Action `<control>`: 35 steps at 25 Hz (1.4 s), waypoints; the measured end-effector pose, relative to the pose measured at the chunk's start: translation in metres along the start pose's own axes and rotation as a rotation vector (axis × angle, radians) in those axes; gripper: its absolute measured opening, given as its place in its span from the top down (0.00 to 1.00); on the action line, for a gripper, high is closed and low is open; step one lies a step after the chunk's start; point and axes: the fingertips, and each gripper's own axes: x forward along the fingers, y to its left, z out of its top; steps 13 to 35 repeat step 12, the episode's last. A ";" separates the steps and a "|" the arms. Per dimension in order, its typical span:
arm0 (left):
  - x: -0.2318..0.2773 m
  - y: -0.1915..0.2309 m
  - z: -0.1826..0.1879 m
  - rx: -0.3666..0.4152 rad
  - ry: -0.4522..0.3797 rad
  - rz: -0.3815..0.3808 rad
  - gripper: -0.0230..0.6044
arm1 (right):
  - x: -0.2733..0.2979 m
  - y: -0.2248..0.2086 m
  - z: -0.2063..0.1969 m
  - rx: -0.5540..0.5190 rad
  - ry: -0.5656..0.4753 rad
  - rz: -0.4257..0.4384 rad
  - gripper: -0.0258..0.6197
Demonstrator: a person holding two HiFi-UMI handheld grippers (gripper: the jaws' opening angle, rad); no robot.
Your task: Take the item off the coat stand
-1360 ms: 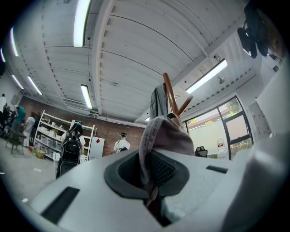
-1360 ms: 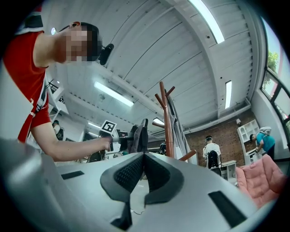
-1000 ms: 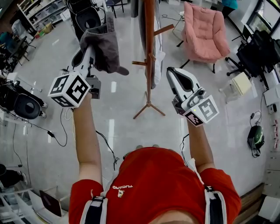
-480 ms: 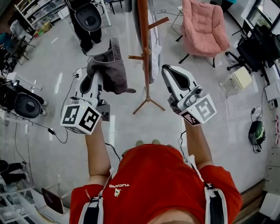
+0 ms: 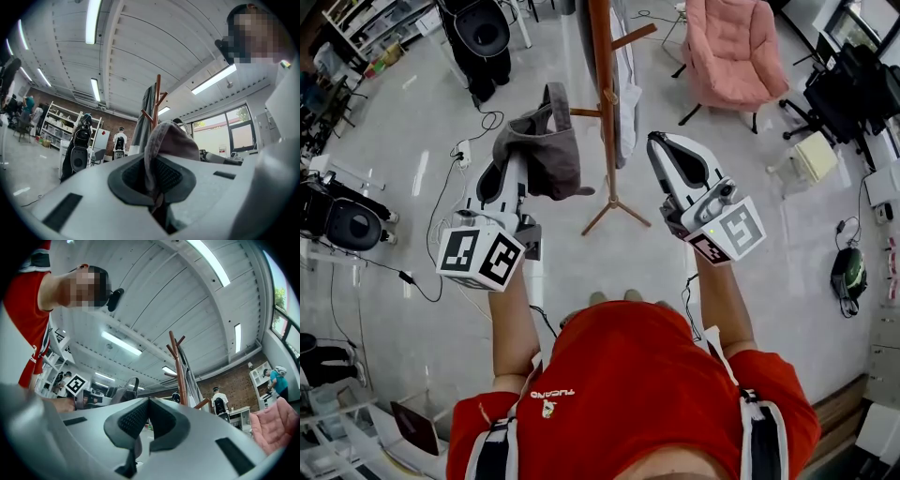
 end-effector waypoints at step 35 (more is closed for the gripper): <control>0.001 0.002 -0.003 -0.001 0.012 -0.008 0.93 | 0.001 0.004 0.000 -0.006 0.005 -0.013 0.92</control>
